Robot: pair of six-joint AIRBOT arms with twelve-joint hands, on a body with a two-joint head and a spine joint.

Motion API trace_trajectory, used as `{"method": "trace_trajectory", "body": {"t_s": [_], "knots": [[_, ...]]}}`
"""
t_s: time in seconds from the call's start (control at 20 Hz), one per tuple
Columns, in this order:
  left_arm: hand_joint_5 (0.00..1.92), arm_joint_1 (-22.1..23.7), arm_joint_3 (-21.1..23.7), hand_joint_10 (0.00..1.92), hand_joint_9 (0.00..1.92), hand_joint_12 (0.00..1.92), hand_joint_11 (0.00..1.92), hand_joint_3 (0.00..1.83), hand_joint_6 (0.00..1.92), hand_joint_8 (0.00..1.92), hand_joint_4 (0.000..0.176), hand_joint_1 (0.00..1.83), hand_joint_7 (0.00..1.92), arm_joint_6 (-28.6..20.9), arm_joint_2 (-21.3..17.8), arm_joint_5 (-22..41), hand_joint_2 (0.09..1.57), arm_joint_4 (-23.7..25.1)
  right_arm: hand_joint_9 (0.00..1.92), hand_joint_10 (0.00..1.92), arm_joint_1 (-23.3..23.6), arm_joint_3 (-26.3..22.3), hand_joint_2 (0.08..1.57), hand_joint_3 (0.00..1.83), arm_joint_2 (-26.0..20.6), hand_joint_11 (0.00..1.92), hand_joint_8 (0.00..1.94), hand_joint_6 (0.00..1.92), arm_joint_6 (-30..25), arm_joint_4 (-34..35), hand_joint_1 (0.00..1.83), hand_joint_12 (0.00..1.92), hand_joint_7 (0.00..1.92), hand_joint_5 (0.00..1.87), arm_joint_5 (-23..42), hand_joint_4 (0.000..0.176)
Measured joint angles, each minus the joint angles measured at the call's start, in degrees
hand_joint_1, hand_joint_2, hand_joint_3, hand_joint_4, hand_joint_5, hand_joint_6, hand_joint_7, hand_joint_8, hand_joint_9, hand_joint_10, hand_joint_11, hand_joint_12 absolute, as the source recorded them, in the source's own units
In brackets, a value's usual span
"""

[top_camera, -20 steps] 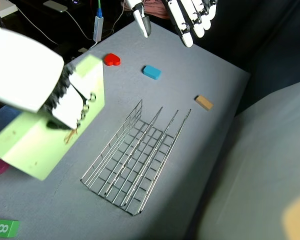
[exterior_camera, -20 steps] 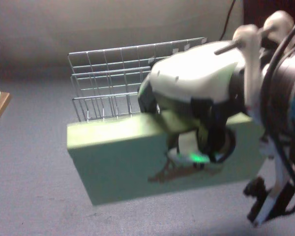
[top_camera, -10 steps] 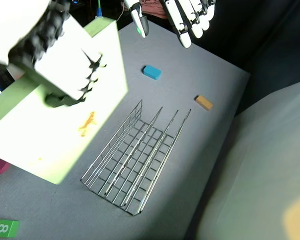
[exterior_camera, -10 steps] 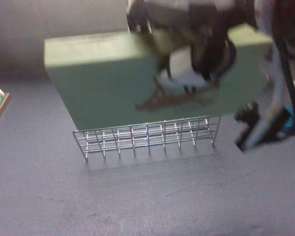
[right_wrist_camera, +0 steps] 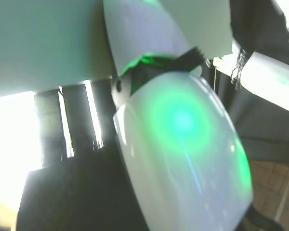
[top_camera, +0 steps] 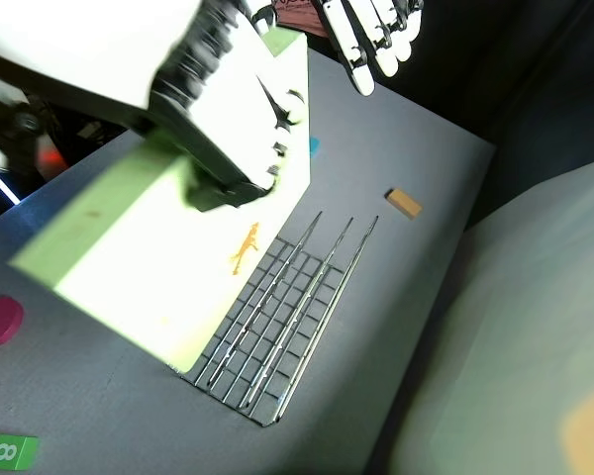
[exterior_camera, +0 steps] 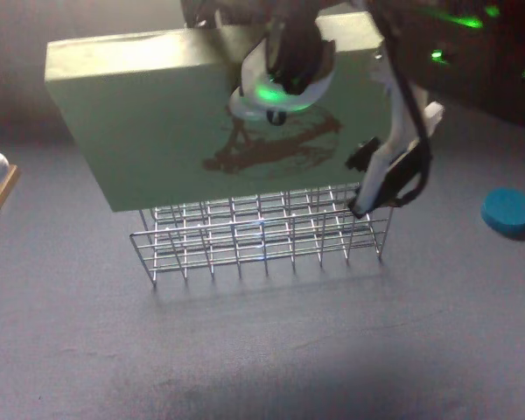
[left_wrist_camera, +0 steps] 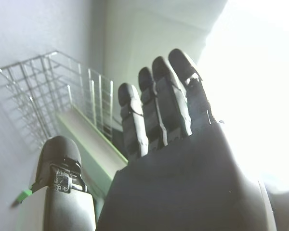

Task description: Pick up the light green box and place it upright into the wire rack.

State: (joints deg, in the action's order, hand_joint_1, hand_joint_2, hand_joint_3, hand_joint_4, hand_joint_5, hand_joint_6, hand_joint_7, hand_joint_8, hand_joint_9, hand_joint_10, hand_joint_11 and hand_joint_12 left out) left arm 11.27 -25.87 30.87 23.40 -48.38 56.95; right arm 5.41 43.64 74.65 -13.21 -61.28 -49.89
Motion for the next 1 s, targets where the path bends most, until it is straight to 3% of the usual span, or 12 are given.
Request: {"method": "trace_trajectory", "body": {"t_s": [0.4, 1.0], "knots": [[0.42, 0.0, 0.7, 0.00, 0.33, 0.86, 0.00, 0.00, 0.00, 0.00, 0.059, 0.23, 0.37, 0.2, 0.0, 0.6, 1.23, -0.7, 0.77, 1.50, -4.3, 5.6, 1.20, 0.00, 4.9, 0.64, 1.16, 1.18, -1.5, -1.1, 1.35, 1.59, 0.90, 0.71, 1.0, 0.000], [0.41, 0.0, 1.8, 0.00, 0.33, 0.84, 0.00, 0.00, 0.00, 0.00, 0.060, 0.23, 0.37, 0.2, 0.0, 0.3, 1.24, -1.2, 0.77, 1.50, -9.4, 11.1, 1.20, 0.00, 8.3, 0.61, 1.18, 1.19, -4.6, -3.2, 1.35, 1.59, 0.89, 0.70, 2.5, 0.000]]}}
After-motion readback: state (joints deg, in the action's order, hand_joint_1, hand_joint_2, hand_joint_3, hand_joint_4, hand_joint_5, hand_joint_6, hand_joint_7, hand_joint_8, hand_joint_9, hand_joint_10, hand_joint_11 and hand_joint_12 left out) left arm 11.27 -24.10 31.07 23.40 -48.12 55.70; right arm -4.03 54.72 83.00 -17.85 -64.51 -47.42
